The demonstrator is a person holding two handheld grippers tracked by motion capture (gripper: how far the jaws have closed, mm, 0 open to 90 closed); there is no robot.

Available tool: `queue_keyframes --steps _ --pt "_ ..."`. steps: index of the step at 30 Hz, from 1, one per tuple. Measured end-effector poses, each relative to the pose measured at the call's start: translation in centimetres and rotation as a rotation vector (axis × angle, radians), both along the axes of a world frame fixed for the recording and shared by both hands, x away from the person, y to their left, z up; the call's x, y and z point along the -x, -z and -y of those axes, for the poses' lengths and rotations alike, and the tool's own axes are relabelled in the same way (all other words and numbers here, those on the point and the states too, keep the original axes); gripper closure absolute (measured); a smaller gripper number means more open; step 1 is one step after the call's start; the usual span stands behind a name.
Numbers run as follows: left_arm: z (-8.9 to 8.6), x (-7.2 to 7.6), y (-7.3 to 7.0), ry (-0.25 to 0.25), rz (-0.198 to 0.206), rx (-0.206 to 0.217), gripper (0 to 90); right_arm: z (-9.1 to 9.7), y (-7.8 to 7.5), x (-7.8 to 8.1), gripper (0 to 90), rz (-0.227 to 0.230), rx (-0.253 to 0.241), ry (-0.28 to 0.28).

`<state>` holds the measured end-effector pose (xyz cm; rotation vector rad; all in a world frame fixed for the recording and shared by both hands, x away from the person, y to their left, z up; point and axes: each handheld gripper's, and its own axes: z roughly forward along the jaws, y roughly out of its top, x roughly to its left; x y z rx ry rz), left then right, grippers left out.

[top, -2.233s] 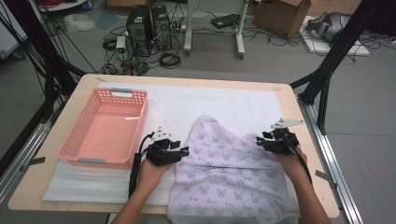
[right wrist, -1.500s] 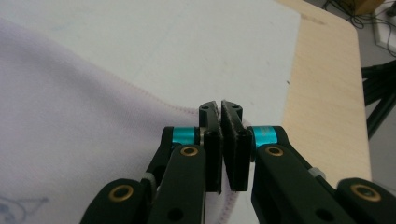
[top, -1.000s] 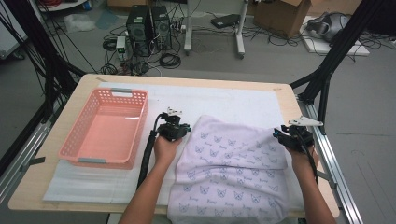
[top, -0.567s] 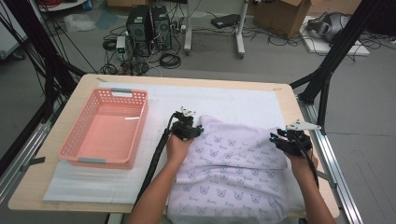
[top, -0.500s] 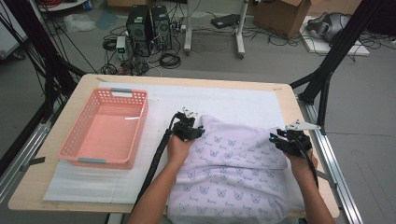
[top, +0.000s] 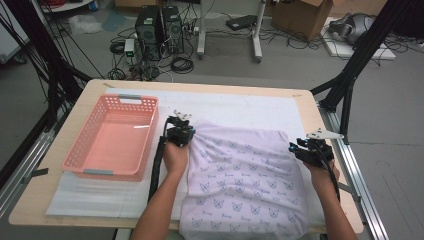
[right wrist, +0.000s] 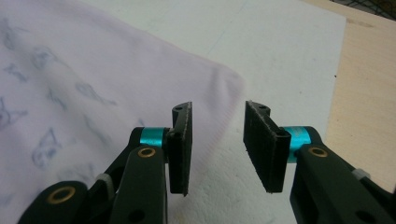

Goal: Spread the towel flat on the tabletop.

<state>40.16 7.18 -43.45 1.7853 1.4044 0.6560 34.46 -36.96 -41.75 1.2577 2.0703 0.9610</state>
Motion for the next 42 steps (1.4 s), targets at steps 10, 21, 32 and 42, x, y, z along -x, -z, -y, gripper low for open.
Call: queue_keyframes --steps 10,21,32,42 --pt "0.2 -0.5 1.1 0.119 -0.065 0.110 49.1 -0.3 0.8 -2.5 61.0 -0.044 -0.072 -0.001" --pt "1.0 -0.4 0.9 0.106 -0.028 0.066 85.5 -2.6 2.8 -7.1 83.0 -0.131 -0.051 -0.057" --pt "0.7 -0.2 0.2 0.084 -0.022 0.078 60.7 -3.7 1.1 -10.3 87.5 0.112 0.099 0.034" --pt "2.3 0.2 1.3 0.193 -0.064 -0.002 66.0 -2.0 0.9 -10.6 67.3 0.030 -0.020 0.111"
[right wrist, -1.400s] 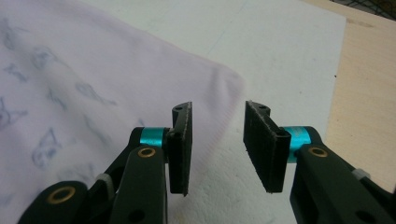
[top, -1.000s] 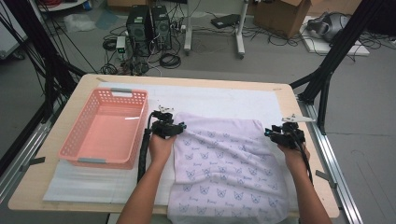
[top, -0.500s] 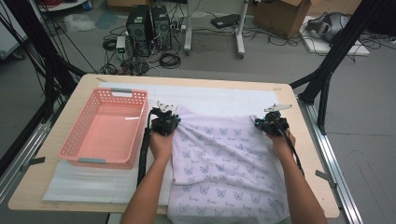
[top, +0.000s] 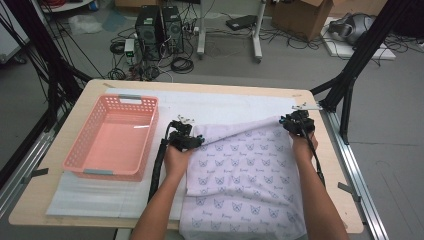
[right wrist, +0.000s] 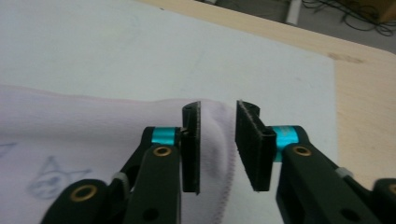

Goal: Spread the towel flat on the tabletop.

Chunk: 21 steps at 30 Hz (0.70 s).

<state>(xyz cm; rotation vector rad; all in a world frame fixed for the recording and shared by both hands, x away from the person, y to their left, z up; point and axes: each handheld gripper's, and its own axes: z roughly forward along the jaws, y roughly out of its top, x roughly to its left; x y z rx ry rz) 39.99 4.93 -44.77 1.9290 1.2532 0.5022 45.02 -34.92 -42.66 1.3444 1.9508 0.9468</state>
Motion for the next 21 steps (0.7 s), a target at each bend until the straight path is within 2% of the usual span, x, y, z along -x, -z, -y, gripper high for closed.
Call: queue_keyframes --steps 1,2,4,6,7,8,9,11,12,14,16,21 --pt "0.2 0.0 0.0 0.016 0.005 0.002 73.7 -0.1 -0.3 0.3 66.5 0.006 -0.005 -0.011" --pt "0.4 0.0 -0.1 0.006 0.013 -0.010 85.0 -0.1 -0.5 0.5 65.7 0.009 -0.017 -0.025" --pt "0.0 -0.2 -0.3 -0.055 0.065 -0.023 86.3 -0.2 -1.0 1.1 63.3 0.002 -0.017 -0.057" --pt "-1.2 -0.6 -0.6 -0.155 0.107 0.000 86.5 -0.2 -1.4 1.9 62.9 -0.004 -0.019 -0.088" --pt "-1.9 -0.8 -0.6 -0.185 0.109 0.023 86.4 -0.2 -1.5 2.3 63.0 0.000 -0.024 -0.103" --pt "-2.3 -1.0 -0.5 -0.191 0.096 0.048 85.9 0.0 -1.6 2.8 62.9 -0.001 -0.033 -0.119" --pt "-2.6 -0.9 -0.5 -0.178 0.087 0.062 83.1 0.1 -1.7 3.2 62.8 -0.005 -0.046 -0.127" --pt "-2.7 -0.7 -0.6 -0.154 0.060 0.095 63.2 0.6 -1.7 4.0 62.3 -0.014 -0.094 -0.150" --pt "-2.6 -0.6 -0.7 -0.133 0.048 0.110 58.3 0.8 -1.7 4.4 61.8 -0.016 -0.118 -0.156" --pt "-2.4 0.0 -1.1 -0.098 0.045 0.096 51.3 1.1 -1.7 5.0 59.8 -0.043 -0.124 -0.168" --pt "-2.2 0.4 -1.6 -0.064 0.032 0.111 45.8 1.2 -1.7 5.7 59.8 -0.042 -0.104 -0.187" --pt "-1.6 1.9 -3.0 0.022 0.069 0.133 44.2 1.8 -1.9 7.6 56.1 -0.038 -0.114 -0.210"
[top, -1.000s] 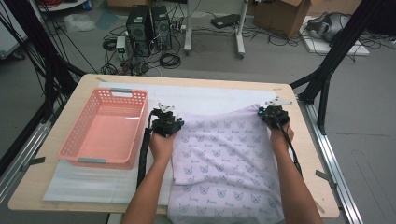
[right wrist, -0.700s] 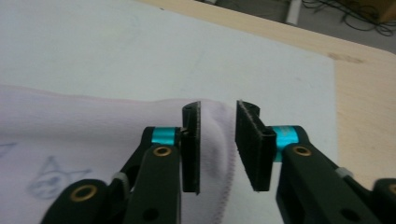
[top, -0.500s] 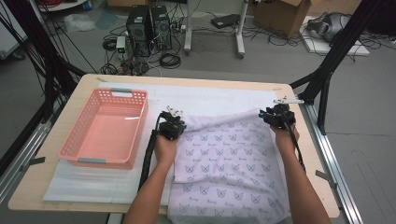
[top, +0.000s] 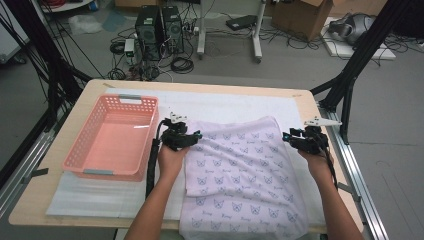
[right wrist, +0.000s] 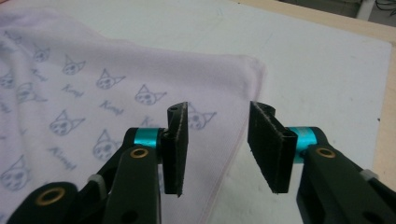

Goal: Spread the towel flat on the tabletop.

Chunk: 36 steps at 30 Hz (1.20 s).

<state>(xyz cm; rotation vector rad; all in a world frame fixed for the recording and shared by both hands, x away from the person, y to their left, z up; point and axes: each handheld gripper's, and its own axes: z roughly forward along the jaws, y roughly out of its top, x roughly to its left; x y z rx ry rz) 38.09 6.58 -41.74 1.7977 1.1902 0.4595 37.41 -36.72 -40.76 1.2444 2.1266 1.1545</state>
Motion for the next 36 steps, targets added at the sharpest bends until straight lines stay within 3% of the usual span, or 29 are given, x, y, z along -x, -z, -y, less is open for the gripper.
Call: queue_keyframes --steps 3,10,12,15,21,23,24,27,30,32,34,36 --pt "0.0 1.2 -0.2 0.025 0.045 0.028 43.7 0.1 -0.1 1.5 54.8 -0.003 -0.025 -0.014" --pt "-0.2 4.0 1.3 0.067 0.002 0.024 41.2 0.0 0.5 4.1 49.1 -0.029 -0.002 -0.056" --pt "-0.4 4.7 1.4 0.080 -0.012 0.003 40.8 -0.1 0.9 4.7 47.6 -0.043 0.005 -0.061" --pt "-1.3 5.9 2.0 0.083 -0.005 -0.008 39.3 -0.3 1.8 5.6 47.6 -0.046 0.030 -0.086" --pt "-2.5 6.9 3.4 0.074 -0.069 -0.009 39.3 -0.5 3.0 6.3 47.0 -0.064 0.056 -0.101" --pt "-2.2 7.1 3.5 0.089 -0.065 -0.025 38.7 -0.7 3.2 6.3 46.6 -0.064 0.074 -0.093" --pt "-1.9 7.1 3.4 0.106 -0.068 -0.029 41.4 -0.7 3.4 6.2 46.7 -0.068 0.082 -0.089" --pt "-0.7 7.4 3.4 0.109 -0.035 -0.131 46.1 -0.9 3.7 6.1 46.9 -0.086 0.082 -0.080" --pt "-0.6 7.4 3.4 0.081 -0.028 -0.130 63.6 -1.1 3.6 6.3 47.0 -0.077 0.076 -0.084" --pt "-0.6 7.3 3.4 0.099 -0.030 -0.121 84.7 -1.2 3.6 6.4 47.0 -0.072 0.074 -0.088" --pt "-0.5 7.0 3.3 0.089 -0.022 -0.133 86.5 -1.2 3.5 6.5 47.1 -0.066 0.075 -0.088" --pt "-0.7 6.2 3.1 0.043 -0.007 -0.144 86.9 -1.0 3.5 6.6 47.1 -0.064 0.071 -0.085"
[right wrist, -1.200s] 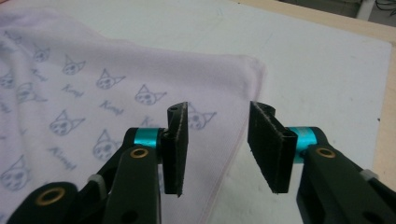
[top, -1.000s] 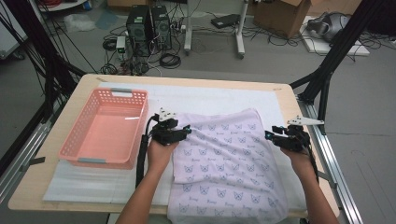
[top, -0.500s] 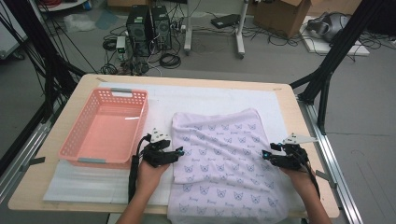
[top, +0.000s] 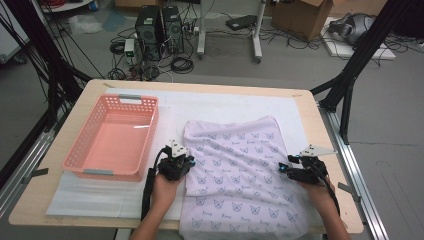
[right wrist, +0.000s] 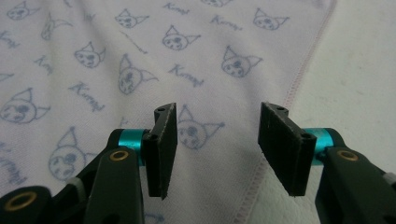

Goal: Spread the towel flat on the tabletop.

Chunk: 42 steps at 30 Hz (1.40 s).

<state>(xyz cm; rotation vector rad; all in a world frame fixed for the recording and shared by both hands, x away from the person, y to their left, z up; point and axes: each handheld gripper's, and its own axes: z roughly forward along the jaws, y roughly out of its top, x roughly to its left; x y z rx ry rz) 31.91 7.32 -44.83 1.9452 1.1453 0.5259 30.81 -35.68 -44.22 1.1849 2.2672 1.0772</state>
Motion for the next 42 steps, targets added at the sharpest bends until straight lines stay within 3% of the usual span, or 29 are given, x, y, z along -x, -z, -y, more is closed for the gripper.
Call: queue_keyframes --steps 2,5,7,9,11,12,14,16,18,22,24,26,28,29,30,32,35,37,42 --pt "-0.6 -0.9 -0.3 -0.065 0.028 0.033 87.1 0.3 0.0 0.1 47.0 0.006 -0.010 0.006" --pt "-1.2 -2.3 -0.6 -0.115 0.017 0.049 87.1 0.6 0.0 0.4 46.9 0.007 -0.022 0.016" --pt "-1.2 -2.6 -0.4 -0.115 0.009 0.058 87.0 0.6 0.2 0.3 46.8 -0.001 -0.024 0.021" --pt "-1.0 -2.5 -0.2 -0.098 0.006 0.028 86.8 0.4 0.5 0.2 47.1 -0.012 -0.021 0.024" --pt "-1.2 -2.5 0.0 -0.092 -0.001 0.037 86.8 0.1 0.8 -0.1 50.7 -0.023 0.001 0.028" --pt "-1.3 -2.6 0.0 -0.092 -0.001 0.044 86.8 0.0 0.8 -0.3 57.7 -0.018 -0.003 0.032" --pt "-1.4 -2.7 -0.1 -0.099 0.002 0.056 86.8 -0.1 0.7 -0.6 84.9 -0.035 -0.022 0.004" --pt "-1.4 -2.8 0.0 -0.113 0.007 0.074 86.9 -0.4 0.5 -1.0 87.1 -0.022 0.007 -0.011" --pt "-1.3 -3.2 0.0 -0.132 0.008 0.082 86.9 -0.4 0.5 -1.8 87.6 0.008 0.033 0.027" --pt "-1.0 -4.1 0.2 -0.174 0.010 0.116 87.0 0.3 0.4 -3.2 88.1 0.064 0.032 0.123" --pt "-1.0 -4.1 0.2 -0.166 0.009 0.114 86.9 0.4 0.6 -3.6 87.9 0.060 0.039 0.154" --pt "-1.2 -3.8 0.1 -0.145 -0.014 0.146 80.7 0.4 0.8 -3.5 83.8 0.037 0.025 0.160" --pt "-1.6 -3.3 -0.1 -0.119 -0.029 0.147 64.0 0.4 0.5 -2.9 74.5 0.056 0.014 0.165" --pt "-1.7 -3.0 -0.2 -0.097 -0.049 0.138 58.6 0.4 0.3 -2.6 70.9 0.063 0.014 0.162" --pt "-1.9 -2.5 -0.2 -0.077 -0.042 0.139 55.9 0.5 0.1 -2.2 67.3 0.075 0.014 0.153" --pt "-2.2 -1.3 -0.1 -0.059 -0.023 0.163 54.9 0.7 -0.3 -1.3 63.0 0.081 -0.001 0.142" --pt "-2.4 0.4 0.3 -0.006 -0.043 0.179 49.6 0.9 -0.5 0.4 59.8 0.082 -0.025 0.121" --pt "-2.5 1.7 0.2 0.032 -0.033 0.184 46.8 1.0 -0.6 1.4 56.5 0.074 -0.032 0.107" --pt "-3.2 4.7 0.5 0.076 -0.086 0.209 46.8 1.0 -0.5 4.4 52.7 0.038 -0.029 0.066"
